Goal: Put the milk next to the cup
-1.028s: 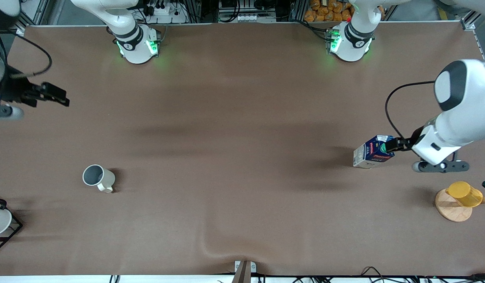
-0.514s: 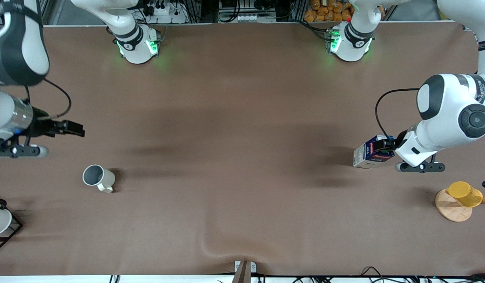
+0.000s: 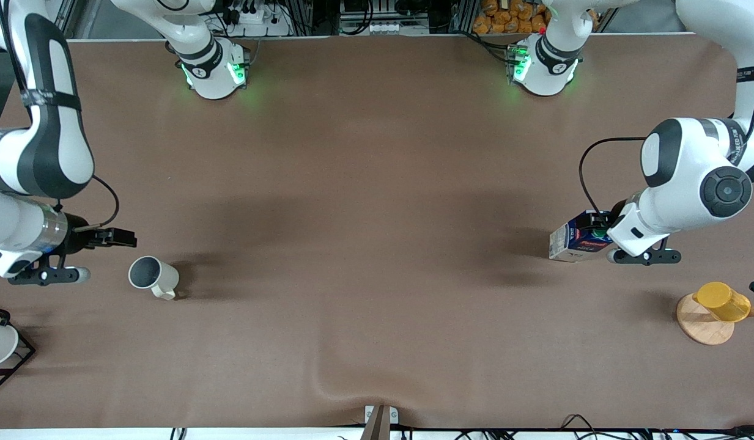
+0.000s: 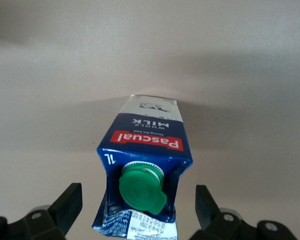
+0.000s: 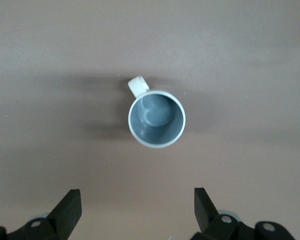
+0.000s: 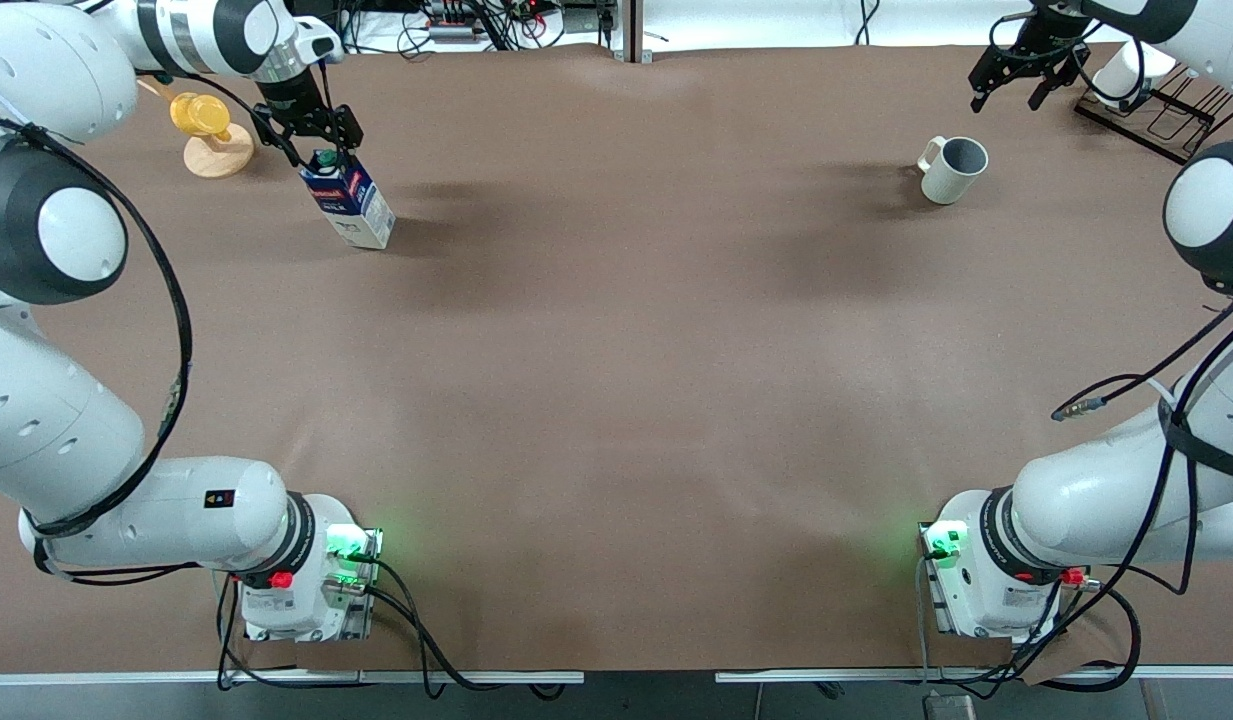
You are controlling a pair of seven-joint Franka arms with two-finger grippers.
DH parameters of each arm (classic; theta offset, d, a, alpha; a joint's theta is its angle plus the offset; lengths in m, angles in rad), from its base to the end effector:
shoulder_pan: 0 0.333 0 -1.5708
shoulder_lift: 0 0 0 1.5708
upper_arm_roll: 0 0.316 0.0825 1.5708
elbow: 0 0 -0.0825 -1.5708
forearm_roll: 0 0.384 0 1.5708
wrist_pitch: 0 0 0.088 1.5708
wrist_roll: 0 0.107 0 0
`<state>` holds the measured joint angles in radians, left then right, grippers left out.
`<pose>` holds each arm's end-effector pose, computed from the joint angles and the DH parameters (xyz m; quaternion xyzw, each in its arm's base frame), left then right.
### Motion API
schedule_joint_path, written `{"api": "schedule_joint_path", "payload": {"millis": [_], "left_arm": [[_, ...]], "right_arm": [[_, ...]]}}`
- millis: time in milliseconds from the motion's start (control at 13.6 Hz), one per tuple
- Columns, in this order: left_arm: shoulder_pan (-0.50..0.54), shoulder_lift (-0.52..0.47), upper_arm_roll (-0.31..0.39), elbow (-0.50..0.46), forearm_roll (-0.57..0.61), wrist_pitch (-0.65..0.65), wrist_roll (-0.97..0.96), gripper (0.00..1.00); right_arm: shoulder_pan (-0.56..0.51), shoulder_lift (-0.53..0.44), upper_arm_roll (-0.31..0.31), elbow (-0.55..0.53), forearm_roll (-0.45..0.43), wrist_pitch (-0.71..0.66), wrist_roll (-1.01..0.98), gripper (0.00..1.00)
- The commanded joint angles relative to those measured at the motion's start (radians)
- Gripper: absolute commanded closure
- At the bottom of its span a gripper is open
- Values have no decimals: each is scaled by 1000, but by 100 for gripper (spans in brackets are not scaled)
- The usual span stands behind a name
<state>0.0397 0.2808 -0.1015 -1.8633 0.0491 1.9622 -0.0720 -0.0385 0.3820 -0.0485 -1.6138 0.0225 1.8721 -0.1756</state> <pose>0.6006 -0.0310 0.3544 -0.9959 0.0056 0.0893 0.0136 0.6503 -0.0516 0.3955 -0.9972 -0.0414 0.0609 0.0094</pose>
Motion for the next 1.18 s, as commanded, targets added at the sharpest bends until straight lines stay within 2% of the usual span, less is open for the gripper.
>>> {"api": "schedule_joint_path", "payload": {"millis": [0,147,294,367,441,588,661,808,881,955,1028,1102], "left_arm": [[5,-14,-1,-16,-6,0,8,6],[6,-6,-1,-14,-6,0,6,8],[6,-9,-1,-13,-6,-3,5,24],[8,-9,-1,-7,-6,-5,4,25],[8,-8,-1,-7,-6,-5,6,30],[6,-3,-1,-5,-6,-3,11,47],[8,-3,-1,-4,-6,-3,9,52],[8,-3,0,-4,-6,-3,11,56],[9,-8,0,0,-6,-3,14,57],[12,-11,0,6,-6,-5,17,57],[14,-17,0,10,-6,-6,20,57],[14,-29,2,13,-6,-12,21,58]], "right_arm": [[-33,93,7,34,2,66,-181,0],[-50,162,7,49,2,140,-348,0],[-53,215,7,77,2,176,-427,0],[-61,231,7,87,4,176,-453,0],[-61,242,7,87,8,177,-470,0],[-61,267,7,87,13,180,-472,0],[-63,276,7,86,16,182,-470,0],[-76,301,9,86,19,186,-470,0],[-78,304,9,86,19,193,-470,8],[-77,304,9,86,17,193,-470,84],[-78,305,9,84,19,194,-470,100],[-77,308,9,84,19,205,-470,100]]}}
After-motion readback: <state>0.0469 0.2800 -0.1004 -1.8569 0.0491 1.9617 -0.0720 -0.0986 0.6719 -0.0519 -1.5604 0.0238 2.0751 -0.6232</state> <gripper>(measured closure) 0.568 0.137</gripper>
